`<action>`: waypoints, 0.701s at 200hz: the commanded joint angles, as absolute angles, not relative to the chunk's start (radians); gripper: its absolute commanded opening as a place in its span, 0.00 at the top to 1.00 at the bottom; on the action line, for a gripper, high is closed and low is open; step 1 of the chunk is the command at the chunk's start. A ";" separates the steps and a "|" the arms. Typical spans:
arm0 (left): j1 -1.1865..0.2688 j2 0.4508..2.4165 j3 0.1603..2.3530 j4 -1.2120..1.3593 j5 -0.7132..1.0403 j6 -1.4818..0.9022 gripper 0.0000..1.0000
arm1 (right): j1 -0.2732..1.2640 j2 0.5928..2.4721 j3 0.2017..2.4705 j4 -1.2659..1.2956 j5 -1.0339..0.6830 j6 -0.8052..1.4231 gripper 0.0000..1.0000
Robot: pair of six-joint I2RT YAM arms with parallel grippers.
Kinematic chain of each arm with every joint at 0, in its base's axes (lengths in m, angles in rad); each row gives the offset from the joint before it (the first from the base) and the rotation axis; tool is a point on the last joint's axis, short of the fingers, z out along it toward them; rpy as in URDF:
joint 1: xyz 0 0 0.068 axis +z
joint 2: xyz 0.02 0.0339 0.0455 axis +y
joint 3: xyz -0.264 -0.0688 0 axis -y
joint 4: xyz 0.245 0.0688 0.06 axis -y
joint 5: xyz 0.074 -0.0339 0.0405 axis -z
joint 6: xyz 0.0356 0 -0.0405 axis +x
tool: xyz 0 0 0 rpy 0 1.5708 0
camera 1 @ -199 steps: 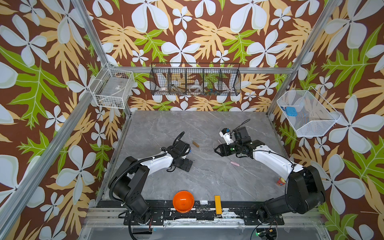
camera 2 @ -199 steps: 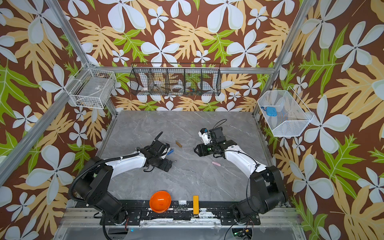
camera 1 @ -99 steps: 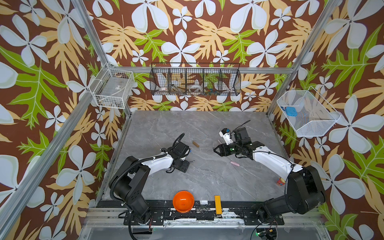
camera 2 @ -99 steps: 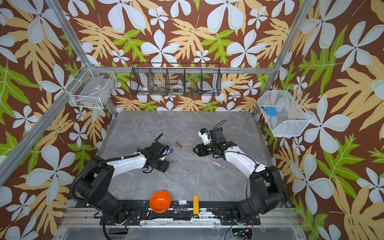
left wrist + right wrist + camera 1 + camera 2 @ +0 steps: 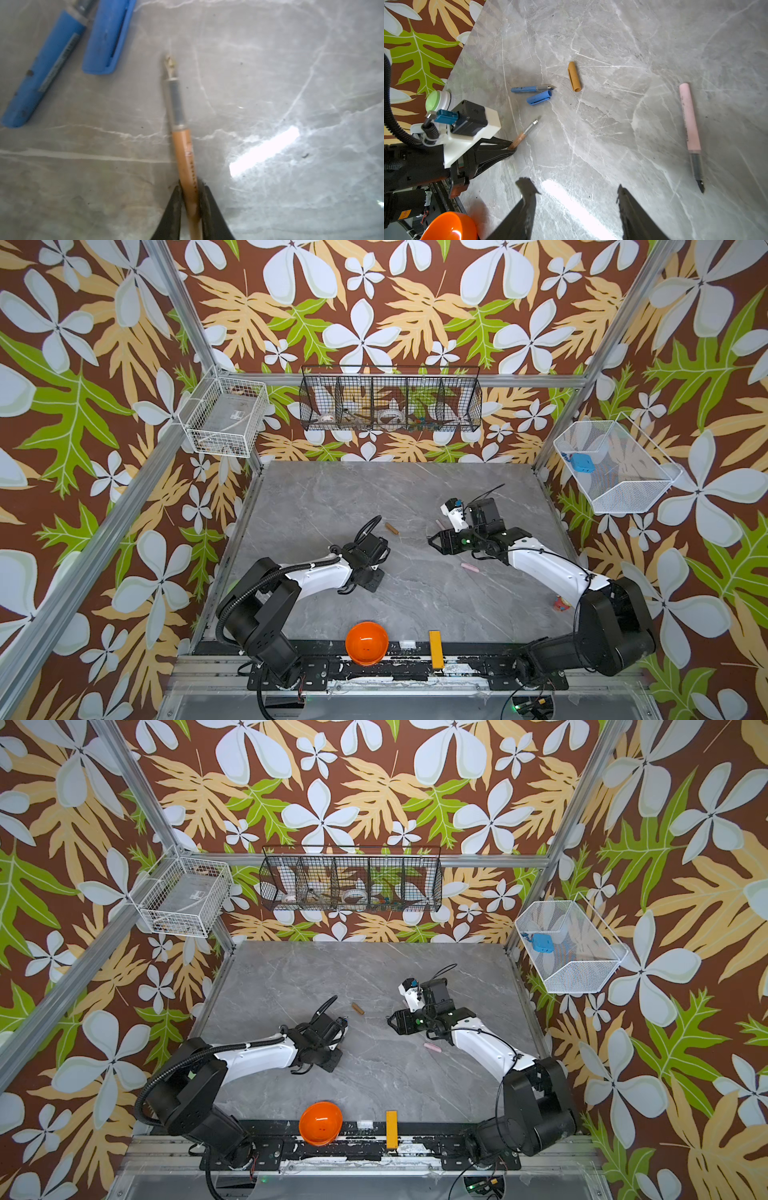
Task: Insert the pens into the pen caps
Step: 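Grasp the orange pen body with the left gripper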
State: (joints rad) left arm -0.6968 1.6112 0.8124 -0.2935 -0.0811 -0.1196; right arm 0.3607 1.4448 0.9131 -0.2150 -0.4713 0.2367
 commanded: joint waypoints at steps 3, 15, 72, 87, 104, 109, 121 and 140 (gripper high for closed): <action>-0.701 1.625 0.813 -0.329 -0.061 -0.132 0.91 | 0.361 1.433 0.900 -0.178 -0.465 0.270 0.38; -0.701 1.618 0.814 -0.325 -0.061 -0.132 0.96 | 0.362 1.429 0.896 -0.176 -0.465 0.279 0.38; -0.700 1.577 0.868 -0.230 0.037 -0.160 1.00 | 0.366 1.428 0.867 -0.137 -0.479 0.386 0.38; -0.701 1.572 0.884 -0.177 0.083 -0.188 1.00 | 0.380 1.424 0.834 -0.083 -0.497 0.452 0.38; -0.700 1.576 0.900 -0.123 0.129 -0.213 1.00 | 0.408 1.418 0.784 0.018 -0.512 0.543 0.38; -0.700 1.577 0.902 -0.106 0.144 -0.221 1.00 | 0.418 1.417 0.769 0.052 -0.522 0.575 0.38; -0.700 1.580 0.902 -0.067 0.173 -0.240 1.00 | 0.446 1.423 0.739 0.130 -0.532 0.631 0.38; -0.701 1.573 0.893 -0.016 0.212 -0.267 1.00 | 0.484 1.443 0.720 0.212 -0.531 0.684 0.38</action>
